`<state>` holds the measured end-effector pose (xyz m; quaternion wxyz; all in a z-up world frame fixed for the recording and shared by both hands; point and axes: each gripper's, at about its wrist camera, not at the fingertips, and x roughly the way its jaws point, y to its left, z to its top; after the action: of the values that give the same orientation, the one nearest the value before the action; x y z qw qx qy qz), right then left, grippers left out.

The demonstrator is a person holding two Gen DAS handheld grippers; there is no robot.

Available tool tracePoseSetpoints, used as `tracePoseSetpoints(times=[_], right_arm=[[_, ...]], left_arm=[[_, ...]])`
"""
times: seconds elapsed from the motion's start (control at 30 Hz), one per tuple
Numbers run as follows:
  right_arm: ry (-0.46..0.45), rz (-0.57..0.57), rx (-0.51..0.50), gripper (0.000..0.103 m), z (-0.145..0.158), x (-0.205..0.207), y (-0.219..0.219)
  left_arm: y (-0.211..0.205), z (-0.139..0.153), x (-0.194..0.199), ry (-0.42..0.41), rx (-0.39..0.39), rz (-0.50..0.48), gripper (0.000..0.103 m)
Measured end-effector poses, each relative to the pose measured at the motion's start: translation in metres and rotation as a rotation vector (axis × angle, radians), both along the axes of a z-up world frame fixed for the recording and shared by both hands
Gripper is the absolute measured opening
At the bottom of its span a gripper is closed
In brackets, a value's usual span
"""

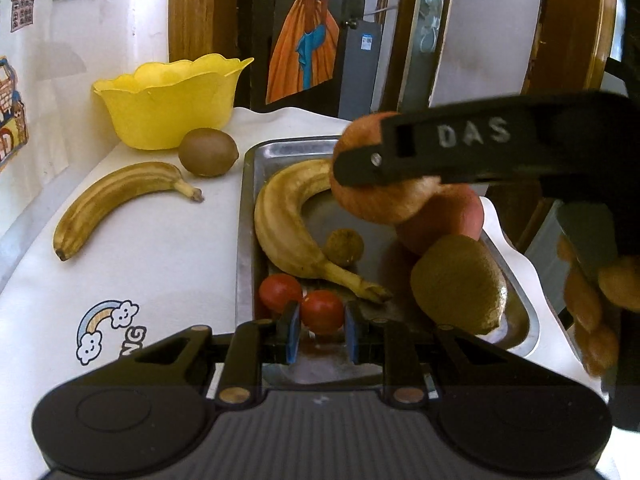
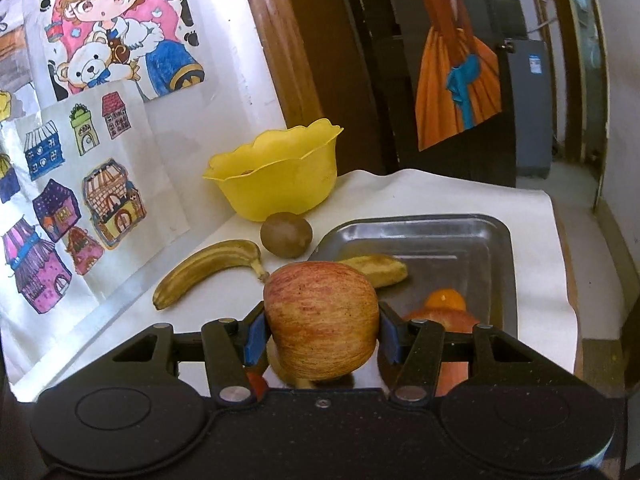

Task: Organize fruits
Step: 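Carry the tomato and apple toward the steel tray with both tools, then lower the tomato and apple onto the steel tray and open both tools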

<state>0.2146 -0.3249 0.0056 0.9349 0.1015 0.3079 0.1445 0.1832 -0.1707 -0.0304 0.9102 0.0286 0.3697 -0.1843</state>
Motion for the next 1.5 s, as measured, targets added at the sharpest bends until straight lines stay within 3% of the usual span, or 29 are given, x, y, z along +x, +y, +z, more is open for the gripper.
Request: tracePoseSetpoints(times=[0.4, 1.0, 1.17, 1.4, 1.5], right_arm=[[0.016, 0.033, -0.016, 0.057, -0.012, 0.03, 0.001], [0.024, 0.026, -0.079, 0.06, -0.022, 0.039, 0.014], [0.012, -0.014, -0.081, 0.066, -0.016, 0.03, 0.008], [-0.035, -0.109, -0.089, 0.082, 0.002, -0.003, -0.002], [-0.057, -0.158, -0.101, 0.087, 0.012, -0.021, -0.005]], left_arm=[[-0.002, -0.004, 0.008, 0.003, 0.01, 0.021, 0.026], [0.002, -0.003, 0.01, 0.014, -0.013, 0.067, 0.027], [0.002, 0.001, 0.005, -0.006, -0.023, 0.055, 0.045], [0.011, 0.014, -0.009, -0.055, -0.041, 0.033, 0.061], [0.021, 0.021, -0.017, -0.086, -0.051, 0.043, 0.076]])
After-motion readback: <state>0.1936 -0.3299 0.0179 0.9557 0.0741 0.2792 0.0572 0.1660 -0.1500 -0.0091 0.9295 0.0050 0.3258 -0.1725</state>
